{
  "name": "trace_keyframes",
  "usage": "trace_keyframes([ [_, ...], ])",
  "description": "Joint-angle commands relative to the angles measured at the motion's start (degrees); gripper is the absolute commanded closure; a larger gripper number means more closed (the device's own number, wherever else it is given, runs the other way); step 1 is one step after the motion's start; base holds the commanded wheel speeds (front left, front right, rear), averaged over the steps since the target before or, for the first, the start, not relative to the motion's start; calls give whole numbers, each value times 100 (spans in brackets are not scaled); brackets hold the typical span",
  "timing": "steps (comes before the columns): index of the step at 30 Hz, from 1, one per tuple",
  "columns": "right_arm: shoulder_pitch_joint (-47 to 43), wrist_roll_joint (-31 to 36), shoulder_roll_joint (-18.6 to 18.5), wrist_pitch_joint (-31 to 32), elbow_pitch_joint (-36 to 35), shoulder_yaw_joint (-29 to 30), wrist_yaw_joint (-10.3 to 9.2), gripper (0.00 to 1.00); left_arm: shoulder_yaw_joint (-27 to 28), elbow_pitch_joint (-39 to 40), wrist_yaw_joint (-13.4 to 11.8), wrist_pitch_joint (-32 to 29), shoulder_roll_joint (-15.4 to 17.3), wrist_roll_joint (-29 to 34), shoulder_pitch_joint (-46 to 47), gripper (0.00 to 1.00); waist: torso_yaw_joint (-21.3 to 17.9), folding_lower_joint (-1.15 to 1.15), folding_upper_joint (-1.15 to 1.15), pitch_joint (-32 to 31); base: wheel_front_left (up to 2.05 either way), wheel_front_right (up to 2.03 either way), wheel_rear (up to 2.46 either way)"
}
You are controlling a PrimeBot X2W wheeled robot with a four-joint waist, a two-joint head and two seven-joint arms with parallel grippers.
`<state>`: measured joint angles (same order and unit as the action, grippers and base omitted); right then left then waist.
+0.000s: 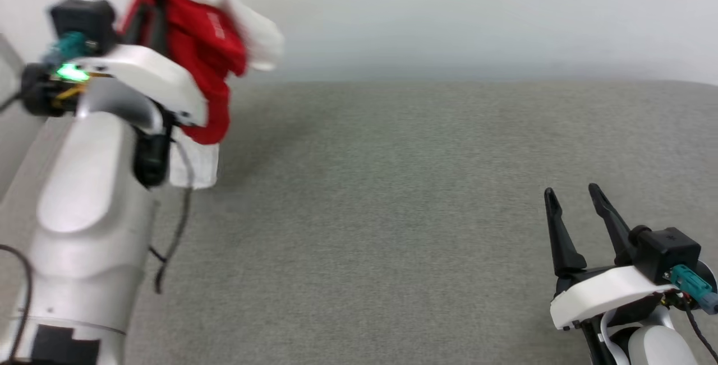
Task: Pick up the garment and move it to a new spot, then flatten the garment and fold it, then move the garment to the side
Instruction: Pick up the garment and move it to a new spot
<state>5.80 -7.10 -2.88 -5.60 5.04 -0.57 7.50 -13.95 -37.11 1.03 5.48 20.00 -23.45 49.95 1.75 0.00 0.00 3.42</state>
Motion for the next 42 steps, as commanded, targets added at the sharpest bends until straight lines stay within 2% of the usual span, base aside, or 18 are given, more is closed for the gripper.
trace_keyframes([
  [1,-74,-12,-1,37,-65,34,-1,0,-115,157,60,25,-150,1,-116,100,-235,0,0,-106,0,0,0],
  [6,-174,-35,0,107,-190,121,-1,0,-510,558,227,-36,-780,-115,-453,100,-602,0,0,-99,0,0,0],
  [11,-216,-56,2,129,-287,165,-1,0,-975,808,363,-126,-1241,-207,-997,100,-823,0,0,44,0,0,0],
  [16,-224,-128,0,68,-277,185,-1,0,-1427,912,399,-237,-1463,-310,-1967,100,-912,0,0,162,0,0,0],
  [19,-189,-174,0,41,-226,151,-1,0,-1646,868,330,-319,-1503,-340,-2579,100,-921,0,0,204,0,0,0],
  [20,-175,-203,0,24,-212,140,-1,0,-1714,861,312,-346,-1503,-312,-2725,87,-913,0,0,214,0,0,0],
  [21,-159,-210,0,6,-199,141,-1,0,-1782,864,314,-359,-1498,-284,-2853,58,-899,0,0,221,0,0,0],
  [22,-144,-212,0,-1,-187,149,-1,0,-1828,896,305,-329,-1496,-273,-2943,19,-872,0,0,229,0,0,0],
  [23,-131,-213,1,-12,-173,147,-1,0,-1874,935,295,-293,-1491,-230,-3014,0,-843,0,0,226,0,0,0],
  [27,-96,-165,0,-24,-147,182,-1,0,-1871,1305,175,145,-1486,-116,-3027,0,-714,0,0,192,0,0,0],
  [32,-143,-99,0,0,-153,271,-1,0,-1534,1893,-184,713,-1379,53,-2870,0,-520,0,0,79,0,0,0],
  [42,-342,8,-1,145,-293,369,-1,0,-688,2459,-888,880,-785,86,-3197,0,-263,0,0,-121,0,0,0],
])
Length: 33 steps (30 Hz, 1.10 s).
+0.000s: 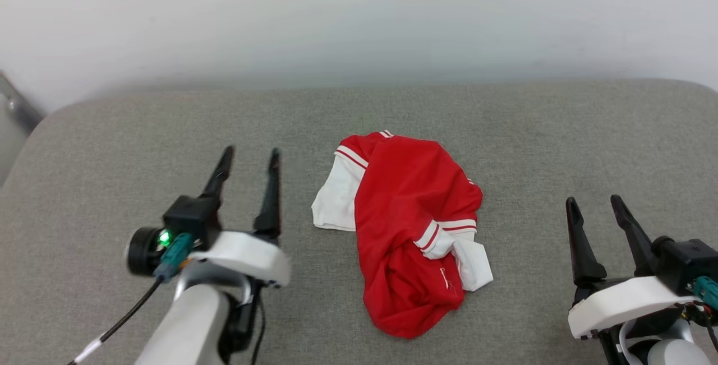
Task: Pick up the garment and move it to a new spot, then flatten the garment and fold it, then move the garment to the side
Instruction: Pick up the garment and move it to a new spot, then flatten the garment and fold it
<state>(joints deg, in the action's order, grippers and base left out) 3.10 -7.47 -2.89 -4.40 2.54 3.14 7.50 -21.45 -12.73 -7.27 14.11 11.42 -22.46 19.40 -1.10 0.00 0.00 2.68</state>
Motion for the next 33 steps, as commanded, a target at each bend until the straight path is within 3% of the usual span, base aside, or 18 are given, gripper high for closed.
trace_keyframes([
  [1,-97,50,-1,37,-64,-6,-1,0,124,31,-103,-6,153,-37,-222,0,24,0,0,-61,0,0,0],
  [8,-368,110,0,229,-223,-22,-1,0,329,187,-287,-161,595,-88,-950,0,-12,0,0,-295,0,0,0],
  [27,-460,84,0,474,-367,-44,-1,0,236,479,-413,-276,623,-127,-1077,0,4,0,0,-345,0,0,0],
  [33,-26,-229,2,1504,141,472,-1,0,227,613,-417,-214,576,-112,-885,0,174,0,0,-69,0,0,0],
])
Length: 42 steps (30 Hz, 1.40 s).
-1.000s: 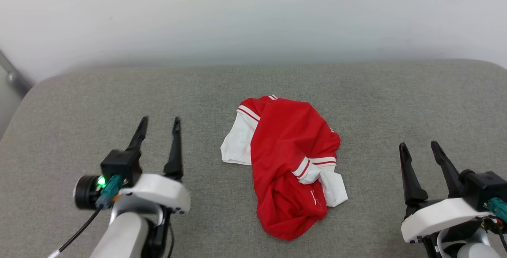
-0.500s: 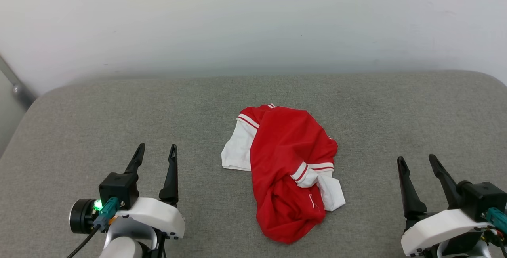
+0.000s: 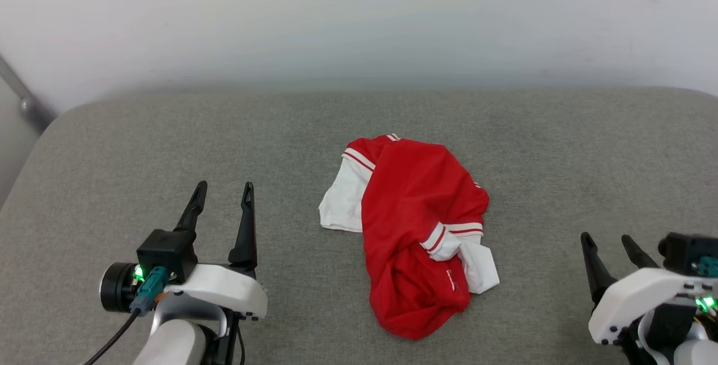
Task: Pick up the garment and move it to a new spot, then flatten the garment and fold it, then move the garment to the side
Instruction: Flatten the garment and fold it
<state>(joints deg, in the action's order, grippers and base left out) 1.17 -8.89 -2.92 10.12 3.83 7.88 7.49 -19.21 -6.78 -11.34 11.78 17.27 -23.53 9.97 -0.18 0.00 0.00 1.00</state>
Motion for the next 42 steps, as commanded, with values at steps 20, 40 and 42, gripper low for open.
trace_keyframes([
  [20,988,-1255,-645,3767,1194,-1276,0,0,-217,103,167,287,-297,167,585,0,904,0,0,1018,0,0,0],
  [40,1962,-750,-1594,3155,426,-398,-1,100,-148,-58,170,332,-297,126,459,0,388,0,0,840,0,0,0],
  [42,1824,-683,-1589,3084,511,17,-1,100,-168,-51,160,304,-296,126,460,0,362,0,0,853,0,0,0],
])
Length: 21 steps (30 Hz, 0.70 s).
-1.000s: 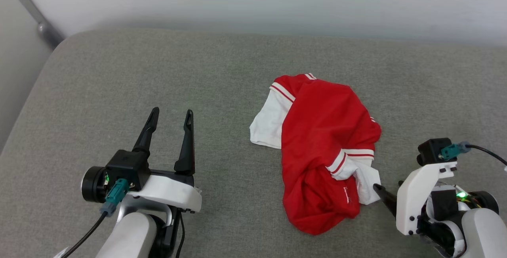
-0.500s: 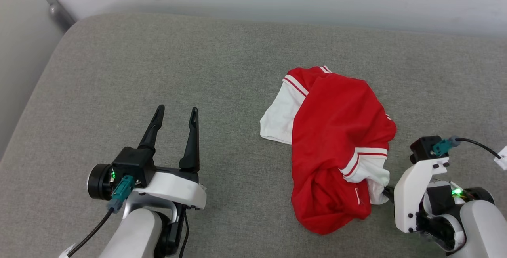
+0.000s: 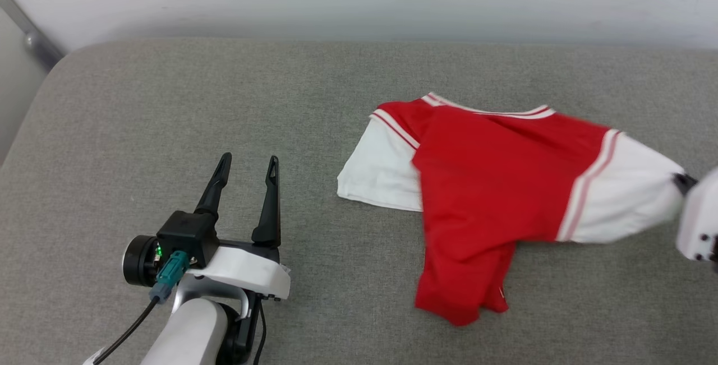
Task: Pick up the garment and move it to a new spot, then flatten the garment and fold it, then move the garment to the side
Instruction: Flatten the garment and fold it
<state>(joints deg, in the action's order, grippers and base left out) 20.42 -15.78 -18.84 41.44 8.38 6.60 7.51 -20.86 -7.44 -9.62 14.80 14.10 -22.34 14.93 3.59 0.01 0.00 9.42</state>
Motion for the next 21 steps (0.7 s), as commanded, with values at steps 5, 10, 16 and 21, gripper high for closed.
trace_keyframes([
  [5,-545,188,227,-380,583,948,-3,100,-27,-15,8,-57,52,-34,-22,0,-28,-1,0,71,0,0,0],
  [10,-716,179,588,-1169,1495,1241,-3,20,-29,-62,17,-92,80,-51,11,0,-28,-1,0,102,0,0,0],
  [16,-584,216,588,-2479,1880,1202,-3,0,-16,-88,-36,-135,141,-97,-105,0,-78,-1,0,-30,0,0,0],
  [21,-628,516,587,-3544,1652,1212,-3,0,20,-66,-98,-195,222,-147,-286,0,-159,-1,0,-304,0,0,0],
])
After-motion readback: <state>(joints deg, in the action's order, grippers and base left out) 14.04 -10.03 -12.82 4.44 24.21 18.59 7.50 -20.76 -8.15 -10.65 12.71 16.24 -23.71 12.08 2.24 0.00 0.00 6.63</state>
